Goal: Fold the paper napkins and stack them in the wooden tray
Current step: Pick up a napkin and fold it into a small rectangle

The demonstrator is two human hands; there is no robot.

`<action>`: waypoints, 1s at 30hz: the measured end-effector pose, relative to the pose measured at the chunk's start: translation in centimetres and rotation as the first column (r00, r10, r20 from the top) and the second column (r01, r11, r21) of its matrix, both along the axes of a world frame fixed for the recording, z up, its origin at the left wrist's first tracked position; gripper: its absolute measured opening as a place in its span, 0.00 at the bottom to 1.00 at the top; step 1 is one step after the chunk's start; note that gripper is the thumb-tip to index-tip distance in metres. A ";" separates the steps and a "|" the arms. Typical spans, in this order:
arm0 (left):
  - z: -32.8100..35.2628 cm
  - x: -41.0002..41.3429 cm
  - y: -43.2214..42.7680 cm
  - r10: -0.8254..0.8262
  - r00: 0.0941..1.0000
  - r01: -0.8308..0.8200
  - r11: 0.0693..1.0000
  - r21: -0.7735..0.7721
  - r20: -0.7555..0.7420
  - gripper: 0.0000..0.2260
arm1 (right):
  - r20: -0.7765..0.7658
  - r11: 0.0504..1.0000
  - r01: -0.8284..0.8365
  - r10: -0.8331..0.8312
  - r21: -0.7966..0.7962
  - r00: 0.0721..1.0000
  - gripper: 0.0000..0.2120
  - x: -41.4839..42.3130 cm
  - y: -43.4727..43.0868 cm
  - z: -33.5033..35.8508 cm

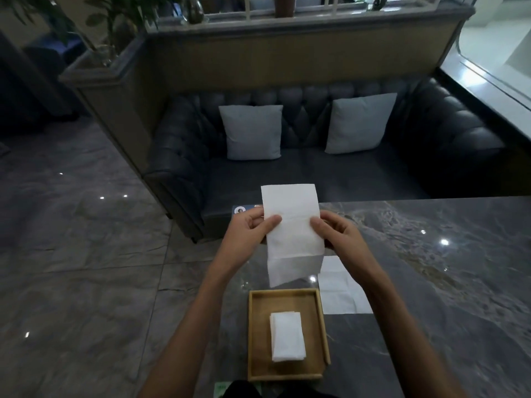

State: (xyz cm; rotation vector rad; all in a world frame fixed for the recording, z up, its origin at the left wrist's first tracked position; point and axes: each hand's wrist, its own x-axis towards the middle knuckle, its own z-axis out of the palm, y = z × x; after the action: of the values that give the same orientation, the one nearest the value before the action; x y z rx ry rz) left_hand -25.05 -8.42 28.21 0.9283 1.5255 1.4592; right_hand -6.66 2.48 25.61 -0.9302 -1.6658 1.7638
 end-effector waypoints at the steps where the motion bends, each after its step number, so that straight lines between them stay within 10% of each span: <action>1: 0.2 -0.1 -0.1 -0.021 1.000 0.021 1.000 -0.006 0.000 0.07 | -0.011 1.000 0.010 -0.010 -0.006 1.000 0.11 -0.1 0.1 0.2; 21: 0.3 -1.2 0.1 -0.169 0.980 0.155 0.979 0.131 0.106 0.14 | -0.184 0.995 -0.094 0.086 -0.035 0.979 0.18 1.4 1.6 2.2; 30: 0.2 -0.9 0.6 -0.140 0.985 0.126 0.982 0.139 0.097 0.04 | -0.084 0.994 -0.035 0.044 0.106 0.995 0.03 1.1 1.6 2.7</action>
State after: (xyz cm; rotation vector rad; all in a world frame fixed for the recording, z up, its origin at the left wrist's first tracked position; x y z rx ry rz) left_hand -25.90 -7.86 28.37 0.9948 1.2779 1.5019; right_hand -5.55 4.04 28.30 -0.7685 -1.7136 1.7006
